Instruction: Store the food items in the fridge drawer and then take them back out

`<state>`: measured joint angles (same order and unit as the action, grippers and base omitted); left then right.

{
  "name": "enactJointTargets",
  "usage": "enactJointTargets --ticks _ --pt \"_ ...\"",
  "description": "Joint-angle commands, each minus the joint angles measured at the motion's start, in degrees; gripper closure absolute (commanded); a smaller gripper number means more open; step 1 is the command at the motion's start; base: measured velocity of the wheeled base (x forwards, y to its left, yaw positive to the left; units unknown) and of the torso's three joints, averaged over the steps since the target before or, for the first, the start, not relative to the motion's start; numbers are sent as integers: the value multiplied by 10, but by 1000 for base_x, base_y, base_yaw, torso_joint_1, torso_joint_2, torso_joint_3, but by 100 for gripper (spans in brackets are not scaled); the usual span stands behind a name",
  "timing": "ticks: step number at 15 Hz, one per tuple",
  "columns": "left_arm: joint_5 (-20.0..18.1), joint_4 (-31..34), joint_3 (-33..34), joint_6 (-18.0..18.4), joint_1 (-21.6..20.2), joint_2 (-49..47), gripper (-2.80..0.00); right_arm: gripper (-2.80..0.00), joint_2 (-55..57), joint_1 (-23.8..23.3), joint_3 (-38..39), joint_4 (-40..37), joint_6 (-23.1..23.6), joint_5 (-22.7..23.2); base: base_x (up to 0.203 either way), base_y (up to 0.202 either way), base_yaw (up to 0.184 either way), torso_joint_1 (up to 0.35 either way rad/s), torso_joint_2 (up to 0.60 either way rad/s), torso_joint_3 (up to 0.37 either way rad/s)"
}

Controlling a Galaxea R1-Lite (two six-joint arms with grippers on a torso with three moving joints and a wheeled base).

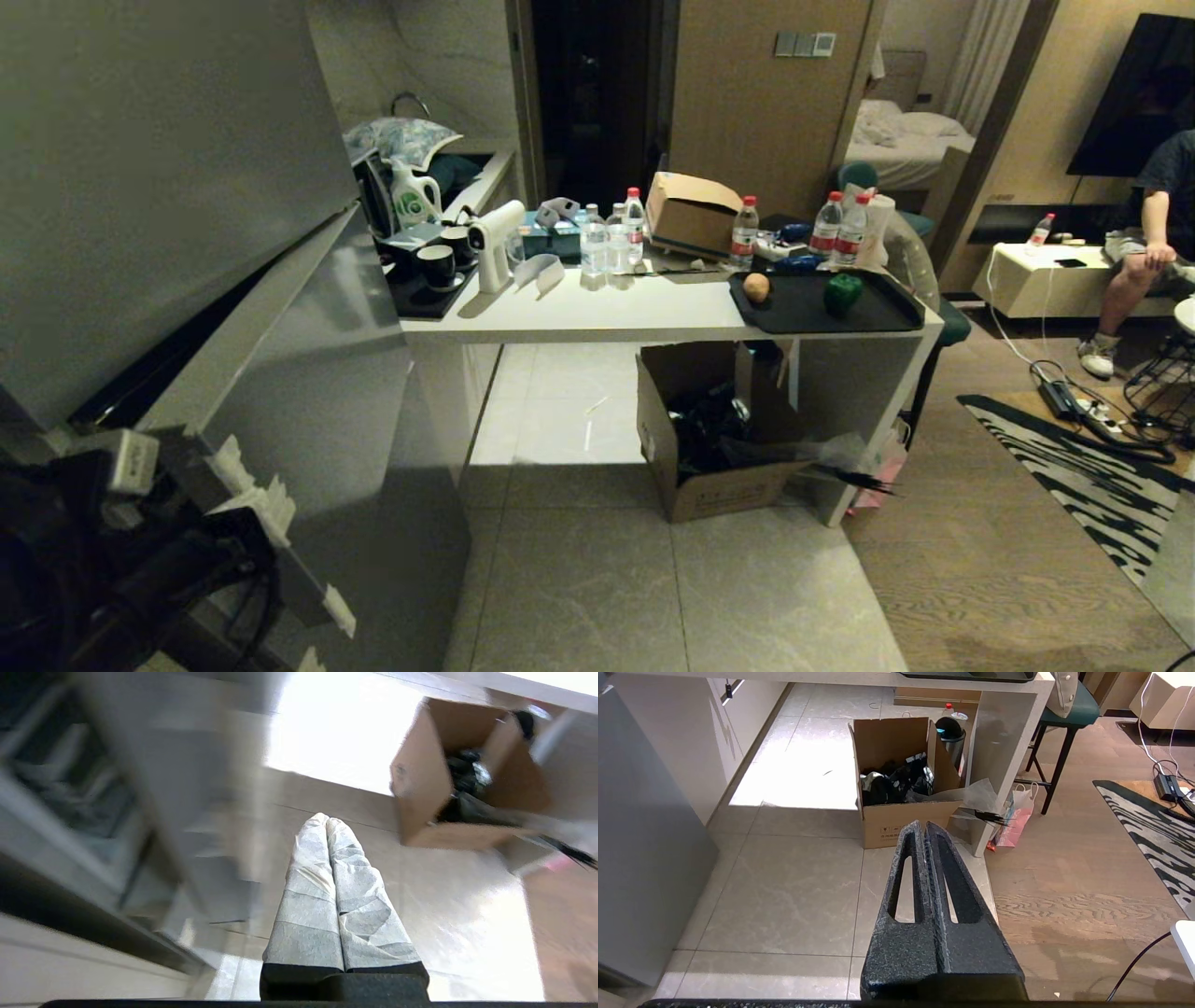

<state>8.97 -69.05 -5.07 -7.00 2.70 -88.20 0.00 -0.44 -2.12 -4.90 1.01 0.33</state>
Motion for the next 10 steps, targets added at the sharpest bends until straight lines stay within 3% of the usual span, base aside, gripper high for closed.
enactJointTargets --ticks 1,3,6,8,10 --pt "10 -4 1 -2 38 3 0 0 0 0 0 0 0 0 0 0 0 0 0 0" --pt "34 -4 -4 -3 64 2 0 0 0 0 0 0 0 0 0 0 0 0 0 0" --pt "72 -4 -7 -2 57 11 0 0 0 0 0 0 0 0 0 0 0 0 0 0" --pt "120 -5 -8 -1 18 28 0 0 0 0 0 0 0 0 0 0 0 0 0 0" --pt "130 3 -6 4 -53 63 0 0 0 0 0 0 0 0 0 0 0 0 0 0"
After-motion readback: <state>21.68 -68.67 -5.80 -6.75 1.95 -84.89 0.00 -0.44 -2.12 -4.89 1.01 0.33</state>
